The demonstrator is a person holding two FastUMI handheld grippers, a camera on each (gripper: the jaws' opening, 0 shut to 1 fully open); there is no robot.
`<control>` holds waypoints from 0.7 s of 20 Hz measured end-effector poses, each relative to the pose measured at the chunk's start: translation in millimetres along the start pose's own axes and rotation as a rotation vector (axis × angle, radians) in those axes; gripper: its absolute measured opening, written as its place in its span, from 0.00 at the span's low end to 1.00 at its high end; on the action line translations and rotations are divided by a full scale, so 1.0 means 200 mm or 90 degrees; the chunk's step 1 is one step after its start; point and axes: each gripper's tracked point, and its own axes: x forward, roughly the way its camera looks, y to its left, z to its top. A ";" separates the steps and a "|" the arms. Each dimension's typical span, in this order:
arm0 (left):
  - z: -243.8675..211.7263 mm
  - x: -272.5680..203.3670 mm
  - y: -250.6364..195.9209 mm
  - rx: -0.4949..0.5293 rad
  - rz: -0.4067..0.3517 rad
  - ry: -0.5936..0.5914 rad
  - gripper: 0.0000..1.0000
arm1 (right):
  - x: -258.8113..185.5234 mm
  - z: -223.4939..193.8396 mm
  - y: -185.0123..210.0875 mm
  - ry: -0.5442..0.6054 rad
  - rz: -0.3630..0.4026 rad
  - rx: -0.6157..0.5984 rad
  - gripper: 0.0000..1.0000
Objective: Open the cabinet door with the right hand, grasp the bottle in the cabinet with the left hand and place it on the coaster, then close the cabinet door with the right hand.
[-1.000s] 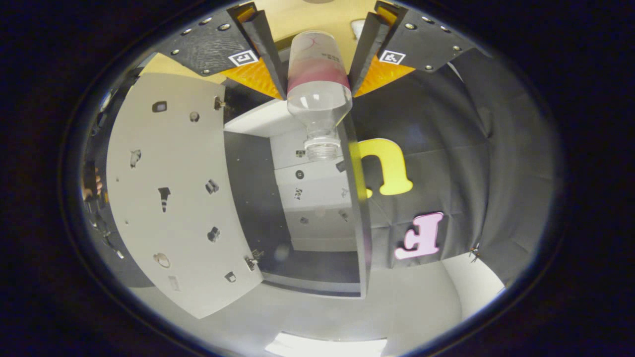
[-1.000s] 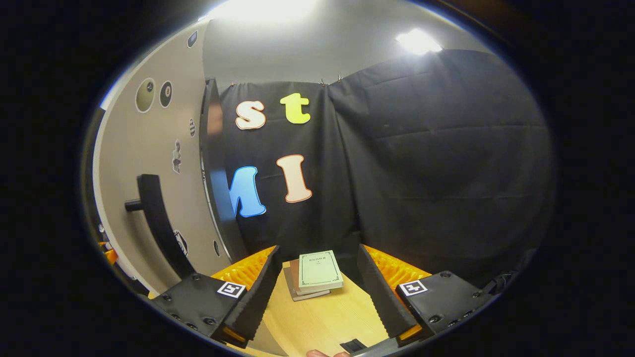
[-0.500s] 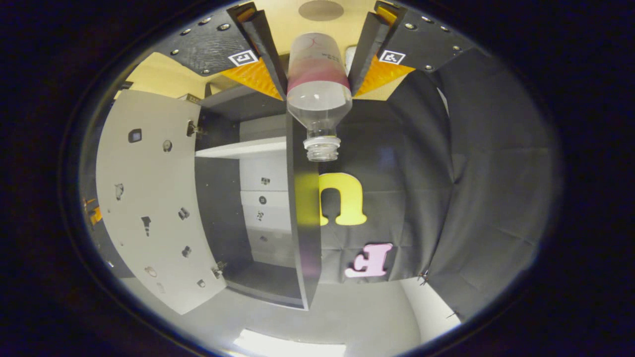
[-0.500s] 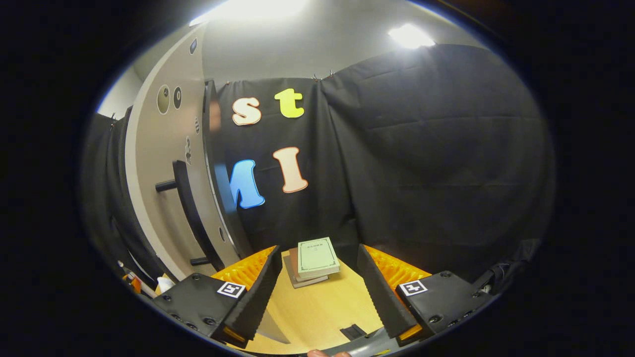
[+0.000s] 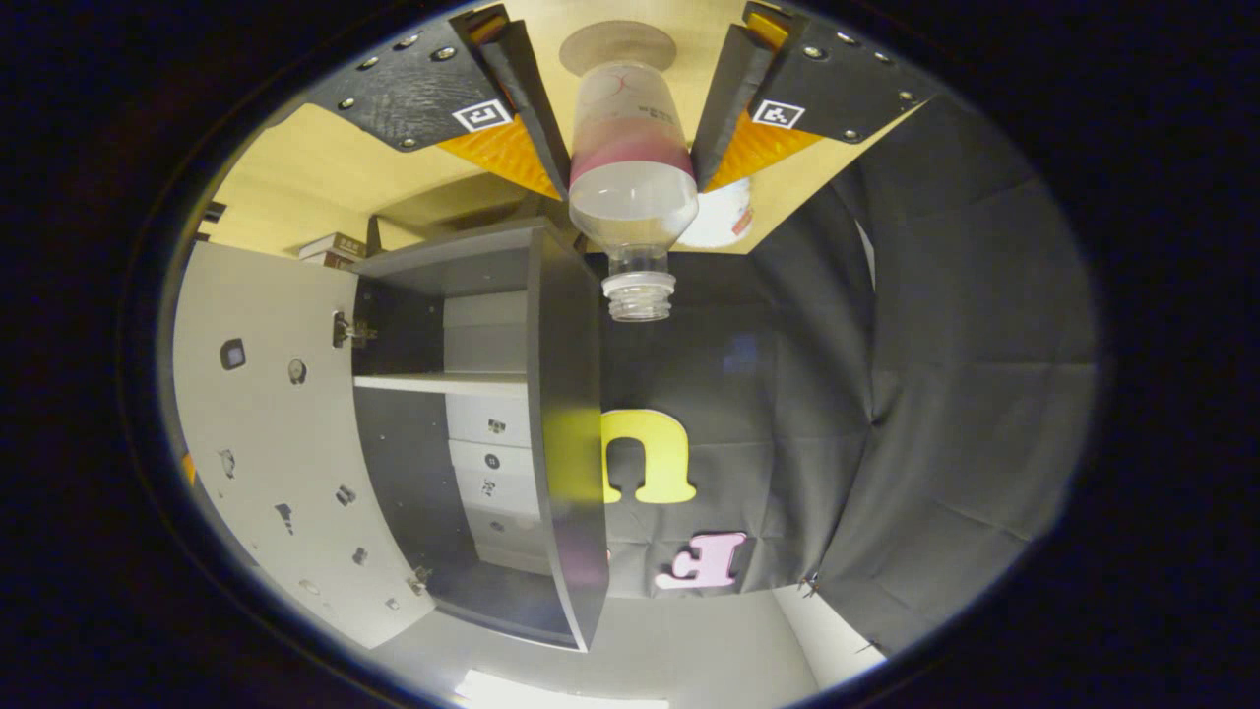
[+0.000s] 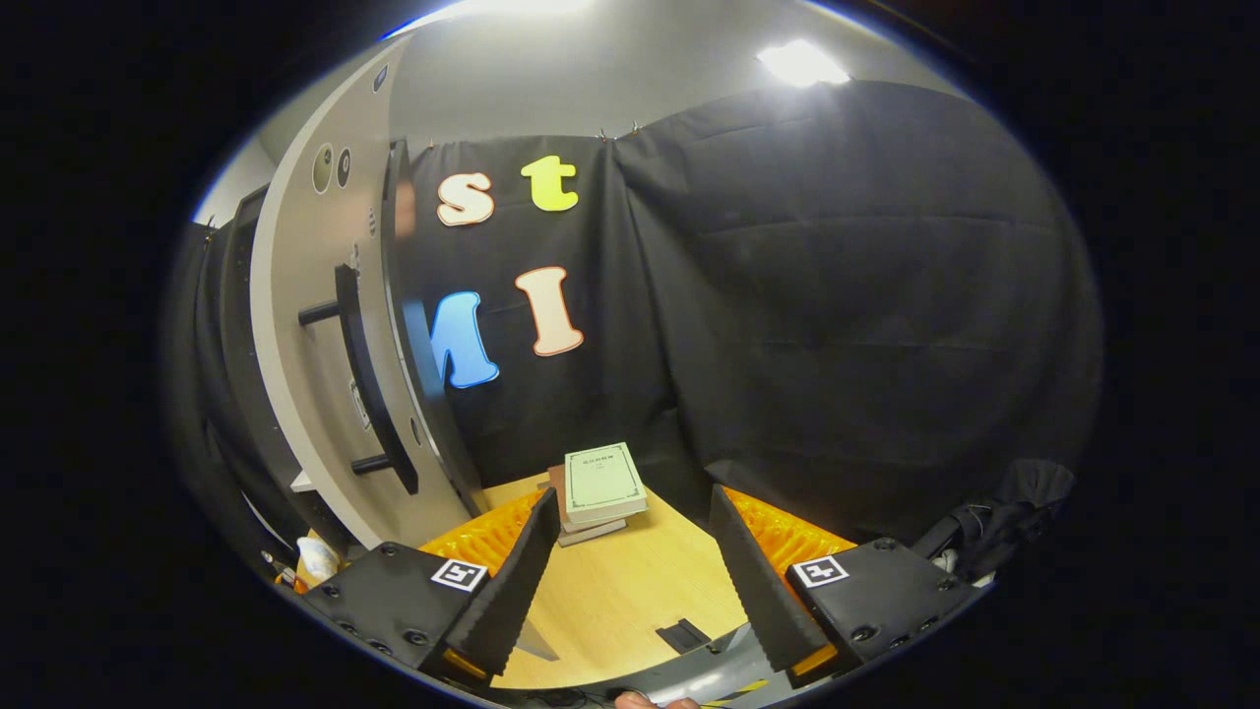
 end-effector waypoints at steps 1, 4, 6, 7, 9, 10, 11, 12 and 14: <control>-0.05 0.00 0.00 0.001 -0.001 0.003 0.72 | 0.00 -0.02 0.00 0.007 -0.005 0.000 0.97; -0.15 0.03 -0.04 0.018 -0.010 0.009 0.73 | 0.00 -0.05 -0.01 0.017 -0.020 0.001 0.97; -0.22 0.04 -0.06 0.024 -0.014 0.019 0.72 | 0.00 -0.08 -0.01 0.025 -0.027 0.000 0.97; -0.23 0.04 -0.06 0.024 -0.014 0.019 0.72 | 0.00 -0.09 -0.01 0.029 -0.029 0.002 0.97; -0.27 0.04 -0.06 0.020 -0.009 0.025 0.73 | 0.01 -0.11 -0.01 0.039 -0.035 -0.008 0.97; -0.28 0.04 -0.07 0.023 -0.009 0.029 0.72 | 0.02 -0.12 0.00 0.047 -0.035 -0.018 0.97; -0.27 0.05 -0.07 0.028 -0.009 0.023 0.72 | 0.01 -0.14 0.01 0.054 -0.034 -0.026 0.97; -0.27 0.04 -0.07 0.032 -0.009 0.027 0.74 | 0.01 -0.14 0.01 0.059 -0.032 -0.030 0.97; -0.28 0.04 -0.08 0.039 -0.010 0.032 0.73 | 0.02 -0.15 0.02 0.068 -0.026 -0.023 0.97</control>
